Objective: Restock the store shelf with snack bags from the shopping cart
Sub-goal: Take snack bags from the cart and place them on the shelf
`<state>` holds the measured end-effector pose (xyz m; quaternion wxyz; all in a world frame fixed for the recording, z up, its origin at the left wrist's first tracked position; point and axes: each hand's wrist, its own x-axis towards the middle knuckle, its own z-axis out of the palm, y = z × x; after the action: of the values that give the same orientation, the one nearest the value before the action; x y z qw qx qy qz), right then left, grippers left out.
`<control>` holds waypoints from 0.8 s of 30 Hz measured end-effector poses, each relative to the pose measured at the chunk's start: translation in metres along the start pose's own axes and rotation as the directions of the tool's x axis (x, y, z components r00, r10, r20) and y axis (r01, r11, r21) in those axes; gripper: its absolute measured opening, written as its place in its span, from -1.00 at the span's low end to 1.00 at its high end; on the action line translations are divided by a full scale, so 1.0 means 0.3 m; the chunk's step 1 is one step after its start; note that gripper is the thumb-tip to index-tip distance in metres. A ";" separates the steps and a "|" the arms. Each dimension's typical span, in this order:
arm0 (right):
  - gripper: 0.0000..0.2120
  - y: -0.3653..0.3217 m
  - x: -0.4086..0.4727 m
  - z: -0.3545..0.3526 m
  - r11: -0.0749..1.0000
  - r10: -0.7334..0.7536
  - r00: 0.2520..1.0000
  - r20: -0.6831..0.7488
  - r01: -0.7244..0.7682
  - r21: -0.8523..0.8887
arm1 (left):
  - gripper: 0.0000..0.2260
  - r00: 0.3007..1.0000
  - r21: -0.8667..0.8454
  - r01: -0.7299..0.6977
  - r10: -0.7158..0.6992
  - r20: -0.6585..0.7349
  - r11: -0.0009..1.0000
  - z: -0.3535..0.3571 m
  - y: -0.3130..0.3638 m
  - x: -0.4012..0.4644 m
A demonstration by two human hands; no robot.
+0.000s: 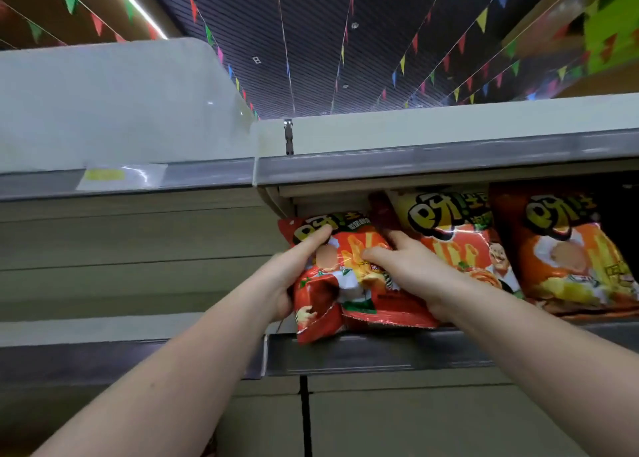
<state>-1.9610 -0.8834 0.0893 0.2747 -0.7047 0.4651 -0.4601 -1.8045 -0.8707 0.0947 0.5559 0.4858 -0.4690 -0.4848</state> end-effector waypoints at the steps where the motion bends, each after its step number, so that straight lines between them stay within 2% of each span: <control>1: -0.37 0.001 0.027 0.016 0.999 0.030 0.999 -0.026 -0.030 0.012 | -0.59 1.000 0.008 0.004 -0.004 0.009 1.000 -0.011 0.004 0.012; 6: -0.56 0.011 0.141 0.084 0.985 0.162 0.978 -0.129 -0.153 0.080 | -0.61 1.000 0.270 0.014 -0.012 -0.012 0.963 -0.076 0.002 0.062; 10: -0.66 0.030 0.219 0.122 0.974 0.206 0.977 -0.063 -0.198 0.108 | -0.71 0.996 0.415 -0.025 0.060 -0.073 0.910 -0.106 -0.010 0.142; 12: -0.59 0.037 0.260 0.151 0.982 0.177 0.983 -0.054 -0.173 0.077 | -0.71 0.982 0.545 -0.069 0.152 -0.109 0.835 -0.107 -0.018 0.194; 14: -0.46 0.037 0.303 0.182 0.990 0.135 0.984 -0.114 -0.129 0.060 | -0.66 0.973 0.605 -0.136 0.222 -0.070 0.785 -0.101 -0.033 0.260; 16: -0.42 0.036 0.351 0.200 0.994 0.099 0.981 -0.169 -0.104 -0.017 | -0.59 0.967 0.675 -0.147 0.248 -0.055 0.723 -0.090 -0.046 0.321; 21: -0.56 0.042 0.413 0.216 0.984 0.115 0.982 -0.148 -0.132 -0.115 | -0.46 0.973 0.826 -0.127 0.232 -0.004 0.548 -0.053 -0.042 0.417; 24: -0.61 0.062 0.432 0.225 0.977 0.124 0.984 -0.132 -0.144 -0.159 | -0.54 0.984 0.883 -0.084 0.180 -0.001 0.462 -0.038 -0.043 0.441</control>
<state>-1.8889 -1.0116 0.0962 0.2162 -0.6630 0.5644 -0.4417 -1.7825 -1.0022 0.0875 0.2850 0.6862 -0.6606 -0.1075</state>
